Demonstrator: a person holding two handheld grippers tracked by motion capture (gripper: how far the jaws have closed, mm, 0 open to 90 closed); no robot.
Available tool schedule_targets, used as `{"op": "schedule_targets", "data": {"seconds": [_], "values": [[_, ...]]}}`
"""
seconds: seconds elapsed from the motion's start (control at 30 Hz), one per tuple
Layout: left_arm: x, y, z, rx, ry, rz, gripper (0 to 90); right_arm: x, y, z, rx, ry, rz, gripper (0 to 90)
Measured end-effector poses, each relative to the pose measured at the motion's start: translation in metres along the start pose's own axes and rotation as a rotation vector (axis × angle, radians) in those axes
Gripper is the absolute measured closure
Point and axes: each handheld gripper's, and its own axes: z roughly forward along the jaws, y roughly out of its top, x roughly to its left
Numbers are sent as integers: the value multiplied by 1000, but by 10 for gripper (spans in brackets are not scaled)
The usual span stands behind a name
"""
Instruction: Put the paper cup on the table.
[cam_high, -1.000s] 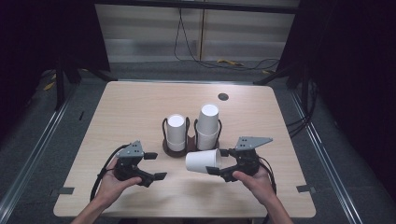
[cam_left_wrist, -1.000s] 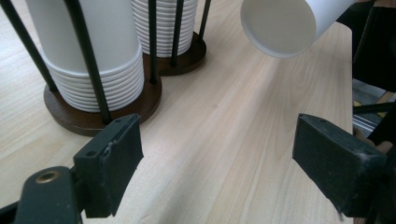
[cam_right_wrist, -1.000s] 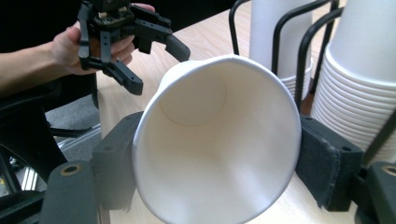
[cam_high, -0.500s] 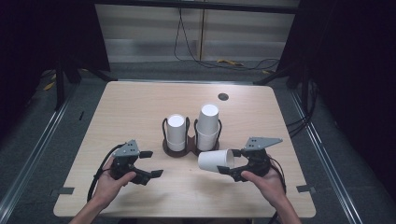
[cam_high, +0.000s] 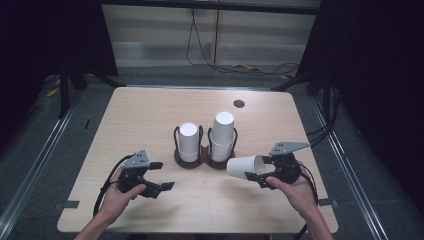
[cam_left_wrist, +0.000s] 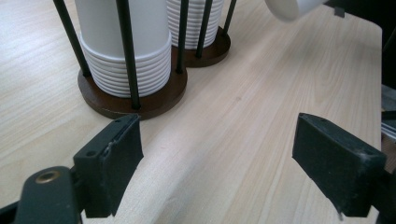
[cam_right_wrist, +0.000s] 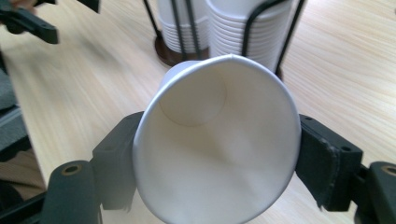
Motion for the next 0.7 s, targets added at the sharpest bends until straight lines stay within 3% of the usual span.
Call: {"op": "schedule_targets", "data": {"seconds": [0.33,0.43,0.57,0.7], "values": [[0,0,-1,-7,9,1,159,-21,12,-4,92,-84,17,239],[-1,0,0,1,5,9,159,-22,14,-5,84,-68,21,239],[-2,-1,2,4,1,5,159,-26,19,-1,108,-94,20,240],[-2,-1,2,2,0,1,159,-34,23,4,176,-126,31,240]]}}
